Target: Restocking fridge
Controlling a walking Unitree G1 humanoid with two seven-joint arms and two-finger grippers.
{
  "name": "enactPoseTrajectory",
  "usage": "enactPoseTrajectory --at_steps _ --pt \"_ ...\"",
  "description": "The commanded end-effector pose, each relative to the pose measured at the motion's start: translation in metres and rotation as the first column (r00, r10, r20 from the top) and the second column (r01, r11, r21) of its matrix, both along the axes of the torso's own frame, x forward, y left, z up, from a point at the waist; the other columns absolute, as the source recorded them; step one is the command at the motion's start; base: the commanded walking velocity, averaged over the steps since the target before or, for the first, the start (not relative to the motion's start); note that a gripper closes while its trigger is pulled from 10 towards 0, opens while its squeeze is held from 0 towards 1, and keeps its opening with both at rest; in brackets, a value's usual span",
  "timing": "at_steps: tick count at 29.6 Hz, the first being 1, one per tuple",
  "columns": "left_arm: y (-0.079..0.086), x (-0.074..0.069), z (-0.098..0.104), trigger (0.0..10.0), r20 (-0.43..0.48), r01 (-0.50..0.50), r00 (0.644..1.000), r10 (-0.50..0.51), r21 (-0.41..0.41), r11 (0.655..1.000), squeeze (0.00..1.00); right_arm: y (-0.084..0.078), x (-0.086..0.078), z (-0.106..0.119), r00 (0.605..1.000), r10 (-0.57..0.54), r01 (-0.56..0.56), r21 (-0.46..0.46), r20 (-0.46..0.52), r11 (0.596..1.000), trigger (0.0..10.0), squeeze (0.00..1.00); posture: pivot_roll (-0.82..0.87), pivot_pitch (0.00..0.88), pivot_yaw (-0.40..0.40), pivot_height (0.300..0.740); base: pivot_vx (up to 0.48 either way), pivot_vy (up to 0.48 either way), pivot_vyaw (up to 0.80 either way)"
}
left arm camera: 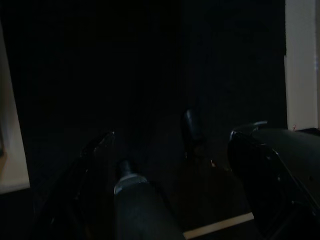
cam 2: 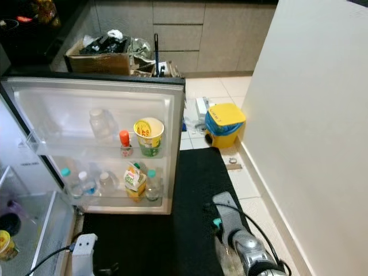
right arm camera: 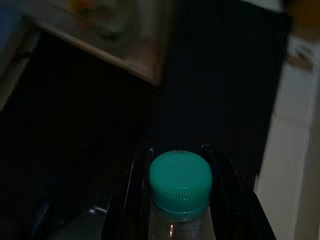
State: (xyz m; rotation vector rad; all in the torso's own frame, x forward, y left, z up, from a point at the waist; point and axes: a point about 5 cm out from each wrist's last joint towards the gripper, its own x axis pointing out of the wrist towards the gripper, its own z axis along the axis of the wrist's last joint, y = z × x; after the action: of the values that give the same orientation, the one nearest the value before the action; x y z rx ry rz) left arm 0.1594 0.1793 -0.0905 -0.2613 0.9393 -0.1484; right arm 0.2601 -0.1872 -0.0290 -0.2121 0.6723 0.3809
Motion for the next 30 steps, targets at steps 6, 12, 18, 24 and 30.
enactPoseTrajectory --at_steps 6,12,18,24,30 --pt "-0.003 -0.010 -0.005 10.0 -0.035 0.013 0.999 -0.013 0.005 1.000 0.00 0.016 0.011 0.010 0.994 0.093 -0.093 0.014 0.055 0.996 10.0 0.00 -0.04 0.010 -0.021 0.740 0.000 0.000 0.78" --pt "0.000 -0.011 -0.005 10.0 -0.038 0.018 0.999 -0.017 0.014 1.000 0.00 0.019 0.017 0.015 0.989 0.122 -0.125 0.029 0.082 0.992 10.0 0.00 -0.04 0.010 -0.020 0.740 0.000 0.000 0.78" --pt "0.000 -0.009 -0.004 10.0 -0.035 0.027 0.999 -0.027 0.018 0.999 0.00 0.020 0.022 0.020 0.985 0.136 -0.137 0.011 0.108 0.990 10.0 0.00 -0.04 0.006 -0.019 0.740 0.000 0.000 0.78" --pt "-0.002 -0.008 -0.004 10.0 -0.031 0.034 0.999 -0.034 0.014 0.999 0.00 0.021 0.023 0.021 0.983 0.144 -0.146 0.011 0.115 0.989 10.0 0.00 -0.04 0.006 -0.019 0.740 0.000 0.000 0.78" --pt "-0.003 -0.007 -0.003 10.0 -0.029 0.041 0.999 -0.041 0.009 0.999 0.00 0.020 0.025 0.023 0.982 0.141 -0.143 0.004 0.126 0.990 10.0 0.00 -0.04 0.006 -0.019 0.740 0.000 0.000 0.77"
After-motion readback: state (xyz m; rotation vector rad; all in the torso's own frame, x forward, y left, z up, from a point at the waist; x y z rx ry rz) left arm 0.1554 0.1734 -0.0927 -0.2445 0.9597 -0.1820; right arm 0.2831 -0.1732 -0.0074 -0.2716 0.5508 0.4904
